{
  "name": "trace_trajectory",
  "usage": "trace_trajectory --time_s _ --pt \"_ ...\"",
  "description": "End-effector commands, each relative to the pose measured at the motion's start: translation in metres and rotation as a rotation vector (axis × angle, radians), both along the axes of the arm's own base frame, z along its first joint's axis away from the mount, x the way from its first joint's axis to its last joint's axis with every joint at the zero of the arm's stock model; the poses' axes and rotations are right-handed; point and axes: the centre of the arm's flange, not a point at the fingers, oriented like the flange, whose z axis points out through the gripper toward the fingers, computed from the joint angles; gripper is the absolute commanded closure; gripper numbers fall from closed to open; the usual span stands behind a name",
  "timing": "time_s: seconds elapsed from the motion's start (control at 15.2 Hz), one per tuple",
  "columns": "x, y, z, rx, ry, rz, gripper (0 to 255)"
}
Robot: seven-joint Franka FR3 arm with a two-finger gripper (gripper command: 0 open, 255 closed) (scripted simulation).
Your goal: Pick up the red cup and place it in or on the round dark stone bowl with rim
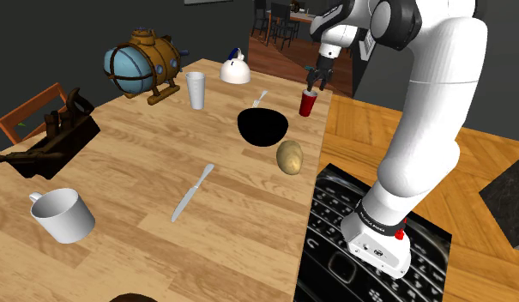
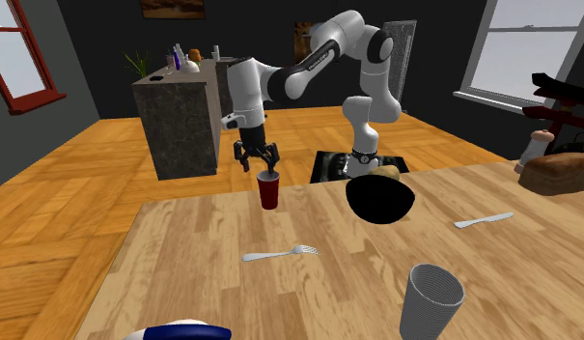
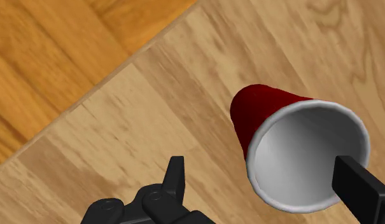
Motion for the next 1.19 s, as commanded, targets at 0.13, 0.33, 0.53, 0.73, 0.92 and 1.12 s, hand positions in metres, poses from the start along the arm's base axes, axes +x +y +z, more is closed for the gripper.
trace_trajectory --time_s 0.13,0.33,0.53,0.73,0.92,1.12 --pt "0.002 0.001 -0.021 0.000 0.000 0.000 0" --pt "0.002 0.002 -0.035 0.000 0.000 0.000 0" --pt "0.002 0.002 -0.035 0.000 0.000 0.000 0" --pt "0.002 0.002 -0.035 0.000 0.000 0.000 0" --pt "0.002 0.002 -0.035 0.000 0.000 0.000 255" --pt "0.002 0.002 -0.035 0.000 0.000 0.000 255"
